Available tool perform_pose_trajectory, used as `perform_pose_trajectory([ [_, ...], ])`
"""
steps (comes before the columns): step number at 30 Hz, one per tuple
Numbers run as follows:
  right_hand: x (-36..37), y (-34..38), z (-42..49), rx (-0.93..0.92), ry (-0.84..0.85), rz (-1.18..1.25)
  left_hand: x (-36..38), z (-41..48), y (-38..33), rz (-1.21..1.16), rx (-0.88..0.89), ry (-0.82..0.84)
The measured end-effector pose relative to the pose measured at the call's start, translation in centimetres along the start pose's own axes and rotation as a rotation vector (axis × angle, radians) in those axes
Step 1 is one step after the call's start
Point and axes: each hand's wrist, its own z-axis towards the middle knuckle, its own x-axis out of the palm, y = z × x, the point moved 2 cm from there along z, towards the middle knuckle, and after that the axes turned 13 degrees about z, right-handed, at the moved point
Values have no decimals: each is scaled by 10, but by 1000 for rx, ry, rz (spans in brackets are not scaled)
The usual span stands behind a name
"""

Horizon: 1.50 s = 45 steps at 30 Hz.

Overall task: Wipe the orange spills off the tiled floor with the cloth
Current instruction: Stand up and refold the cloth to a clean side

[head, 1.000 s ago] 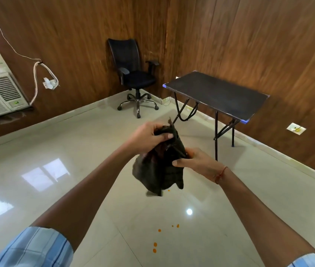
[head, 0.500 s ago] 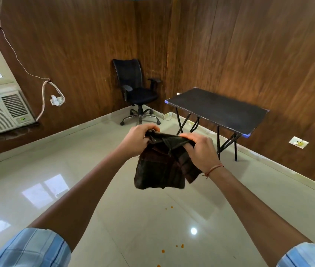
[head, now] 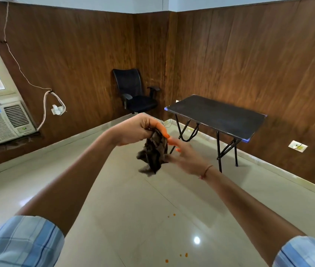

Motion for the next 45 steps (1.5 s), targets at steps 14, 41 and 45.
perform_pose_trajectory([
  [14,5,35,13,248,247,-373,-9,-39,32,25,-148,-165],
  [41,46,13,20,133,152,-42,-45,-47,34,-45,-94,-49],
  [45,28,28,26,125,82,-37,-44,-53,64,-154,-167,-124],
])
